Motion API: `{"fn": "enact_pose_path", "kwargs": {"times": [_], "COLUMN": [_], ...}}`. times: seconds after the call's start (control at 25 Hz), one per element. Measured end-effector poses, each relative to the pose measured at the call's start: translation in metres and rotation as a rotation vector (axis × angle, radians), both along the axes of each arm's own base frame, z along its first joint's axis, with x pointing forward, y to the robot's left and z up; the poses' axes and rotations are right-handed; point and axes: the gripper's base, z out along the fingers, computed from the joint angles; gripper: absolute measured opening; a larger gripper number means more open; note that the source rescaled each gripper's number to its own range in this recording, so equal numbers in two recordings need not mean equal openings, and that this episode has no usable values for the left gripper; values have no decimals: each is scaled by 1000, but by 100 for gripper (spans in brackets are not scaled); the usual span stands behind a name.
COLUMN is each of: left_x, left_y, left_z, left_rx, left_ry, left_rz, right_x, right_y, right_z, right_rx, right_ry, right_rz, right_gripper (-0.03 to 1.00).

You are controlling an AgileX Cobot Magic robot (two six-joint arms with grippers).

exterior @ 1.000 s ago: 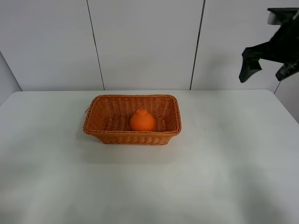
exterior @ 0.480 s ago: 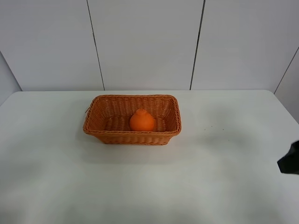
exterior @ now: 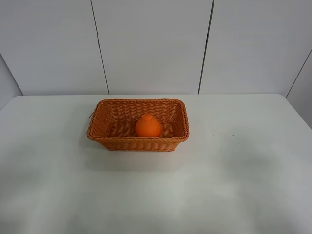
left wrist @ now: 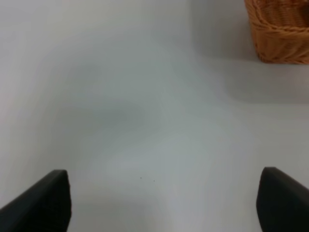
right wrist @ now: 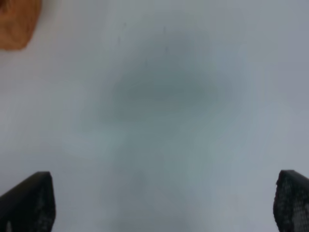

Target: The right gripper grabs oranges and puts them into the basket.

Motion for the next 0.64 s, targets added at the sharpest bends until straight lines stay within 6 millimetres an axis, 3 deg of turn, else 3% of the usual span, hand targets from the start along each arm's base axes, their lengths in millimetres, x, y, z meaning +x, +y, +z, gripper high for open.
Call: {"fn": "enact_pose_path", "kwargs": {"times": [0.24, 0.64], "left_x": [0, 0], "left_y": [0, 0], "left_z": [0, 0], "left_rx": [0, 0], "left_ry": [0, 0], "left_rz": [0, 0], "right_x": [-27, -28], "right_y": [-2, -3], "right_z": [2, 0], "right_rx": [12, 17], "right_ry": [-176, -178], "right_rz": [-9, -25], "right_gripper": [100, 100]}}
